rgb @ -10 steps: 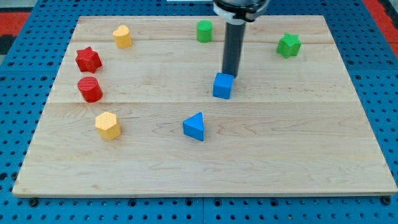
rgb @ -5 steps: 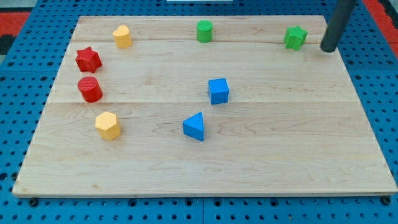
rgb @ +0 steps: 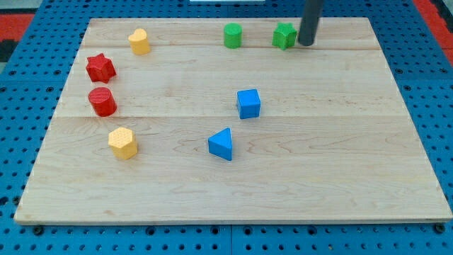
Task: Move the green star towards center
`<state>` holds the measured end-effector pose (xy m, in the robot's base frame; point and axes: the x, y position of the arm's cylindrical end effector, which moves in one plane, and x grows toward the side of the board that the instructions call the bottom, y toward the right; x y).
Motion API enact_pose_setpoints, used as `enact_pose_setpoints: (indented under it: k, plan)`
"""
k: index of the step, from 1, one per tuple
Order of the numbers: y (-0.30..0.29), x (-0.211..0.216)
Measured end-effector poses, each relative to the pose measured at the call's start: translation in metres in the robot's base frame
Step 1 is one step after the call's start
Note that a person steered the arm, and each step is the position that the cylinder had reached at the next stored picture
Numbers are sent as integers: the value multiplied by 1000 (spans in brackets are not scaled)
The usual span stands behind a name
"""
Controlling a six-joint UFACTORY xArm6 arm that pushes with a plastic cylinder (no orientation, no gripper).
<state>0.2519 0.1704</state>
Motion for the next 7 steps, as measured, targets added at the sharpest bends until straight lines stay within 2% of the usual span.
enact_pose_setpoints:
  k: [1, 2, 3, 5, 7]
  plan:
    - [3, -25]
    - [-56, -35]
    - [-85, -33]
    - [-73, -8]
    - [-97, 35]
